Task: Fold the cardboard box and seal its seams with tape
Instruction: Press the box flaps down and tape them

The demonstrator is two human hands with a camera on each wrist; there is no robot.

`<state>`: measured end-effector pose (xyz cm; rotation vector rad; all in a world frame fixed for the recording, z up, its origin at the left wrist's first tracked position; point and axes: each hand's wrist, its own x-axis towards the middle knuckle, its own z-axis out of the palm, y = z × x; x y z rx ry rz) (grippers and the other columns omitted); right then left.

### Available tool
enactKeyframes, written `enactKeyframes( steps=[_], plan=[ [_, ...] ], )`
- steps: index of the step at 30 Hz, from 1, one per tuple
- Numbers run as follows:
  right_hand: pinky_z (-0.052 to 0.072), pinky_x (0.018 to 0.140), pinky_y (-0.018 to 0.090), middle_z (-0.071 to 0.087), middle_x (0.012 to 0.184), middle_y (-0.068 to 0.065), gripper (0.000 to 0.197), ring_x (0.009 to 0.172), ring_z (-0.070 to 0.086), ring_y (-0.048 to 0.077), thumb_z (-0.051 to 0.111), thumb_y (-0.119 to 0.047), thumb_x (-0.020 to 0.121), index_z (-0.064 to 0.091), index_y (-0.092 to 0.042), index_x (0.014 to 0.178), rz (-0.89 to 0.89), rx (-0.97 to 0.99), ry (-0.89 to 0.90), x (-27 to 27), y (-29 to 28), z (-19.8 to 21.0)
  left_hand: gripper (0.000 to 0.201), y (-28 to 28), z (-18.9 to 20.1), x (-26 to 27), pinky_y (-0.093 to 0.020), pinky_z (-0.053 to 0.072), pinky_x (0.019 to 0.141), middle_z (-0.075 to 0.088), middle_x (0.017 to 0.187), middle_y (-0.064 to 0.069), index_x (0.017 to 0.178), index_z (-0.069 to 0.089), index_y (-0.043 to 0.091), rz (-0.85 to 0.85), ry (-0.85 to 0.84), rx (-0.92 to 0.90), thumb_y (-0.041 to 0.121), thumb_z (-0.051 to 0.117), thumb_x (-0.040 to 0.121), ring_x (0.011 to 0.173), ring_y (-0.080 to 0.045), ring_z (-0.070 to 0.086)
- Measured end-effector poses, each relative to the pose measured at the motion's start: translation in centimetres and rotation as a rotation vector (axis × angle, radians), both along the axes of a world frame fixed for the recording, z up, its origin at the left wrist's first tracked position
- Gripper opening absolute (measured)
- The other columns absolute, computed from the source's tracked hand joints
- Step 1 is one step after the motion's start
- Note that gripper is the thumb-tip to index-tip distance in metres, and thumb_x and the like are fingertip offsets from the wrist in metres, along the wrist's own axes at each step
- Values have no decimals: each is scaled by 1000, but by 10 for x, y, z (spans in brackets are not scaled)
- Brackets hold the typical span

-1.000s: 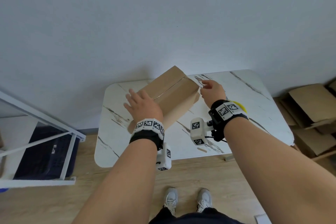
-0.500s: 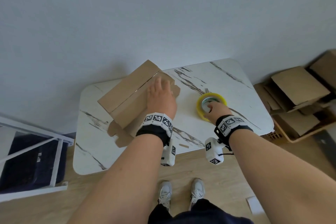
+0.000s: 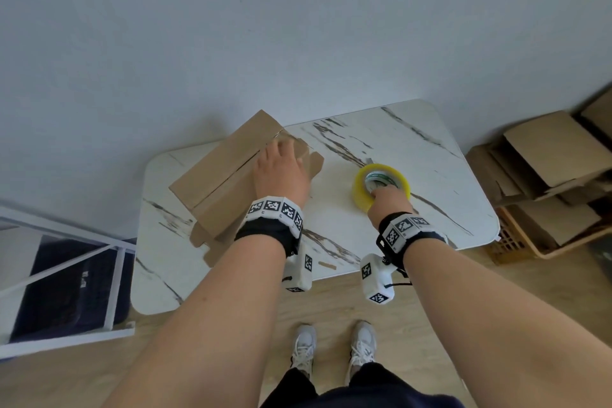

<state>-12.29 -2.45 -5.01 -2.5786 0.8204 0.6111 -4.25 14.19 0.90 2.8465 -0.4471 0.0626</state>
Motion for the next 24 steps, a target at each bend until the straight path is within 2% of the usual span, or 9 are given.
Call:
enactKeyframes(
  steps=[3, 4, 6, 8, 11, 15, 20, 24],
  plan=[
    [50, 84, 33, 60, 123, 14, 40, 109, 58, 30, 46, -2, 88, 59, -6, 126, -82, 80, -81, 4, -5, 14, 35, -1, 12, 6, -37, 40, 99, 46, 133, -7, 132, 46, 16, 35, 70, -49, 24, 42, 97, 119, -25, 47],
    [48, 80, 31, 62, 121, 13, 39, 106, 59, 30, 45, -3, 88, 60, -6, 124, -114, 110, -124, 4, -7, 19, 35, -1, 18, 8, -38, 42, 98, 45, 133, -7, 132, 46, 16, 46, 107, -82, 23, 41, 98, 119, -26, 48],
    [42, 73, 28, 65, 110, 14, 32, 94, 58, 30, 45, -4, 89, 64, -5, 116, -177, 176, -239, 6, -10, 28, 36, -2, 30, 12, -41, 45, 96, 43, 136, -6, 134, 45, 17, 54, 183, -139, 22, 40, 98, 117, -26, 51],
    [38, 69, 27, 62, 93, 13, 25, 81, 53, 28, 45, -8, 90, 66, -3, 102, -222, 241, -358, 8, -12, 41, 38, -6, 44, 15, -40, 48, 91, 45, 138, -4, 135, 44, 19, 52, 235, -178, 21, 39, 98, 113, -27, 55],
    [36, 60, 26, 58, 82, 13, 19, 75, 51, 27, 46, -7, 89, 65, -5, 92, -258, 333, -489, 11, -13, 64, 40, -14, 65, 13, -37, 47, 96, 48, 138, -4, 136, 45, 20, 13, 257, -222, 19, 42, 96, 115, -25, 55],
    [45, 71, 32, 68, 96, 23, 28, 78, 55, 25, 48, -1, 83, 70, -3, 102, -293, 491, -624, 12, -11, 93, 43, -24, 87, 10, -27, 34, 102, 37, 148, 2, 142, 41, 23, -56, 286, -201, 23, 42, 98, 130, -20, 43],
    [50, 85, 33, 72, 104, 11, 36, 96, 64, 26, 51, 1, 81, 72, -13, 107, -299, 634, -693, 8, -8, 119, 57, -39, 102, 11, -32, 29, 110, 27, 155, -1, 147, 31, 21, -35, 474, -441, 28, 50, 94, 140, -20, 31],
    [49, 71, 25, 72, 97, 13, 32, 81, 61, 19, 50, 1, 81, 74, -11, 100, -306, 684, -741, 2, -4, 131, 71, -43, 109, 14, -33, 29, 109, 25, 157, 0, 151, 24, 18, 5, 585, -528, 32, 58, 90, 142, -20, 29]
  ],
)
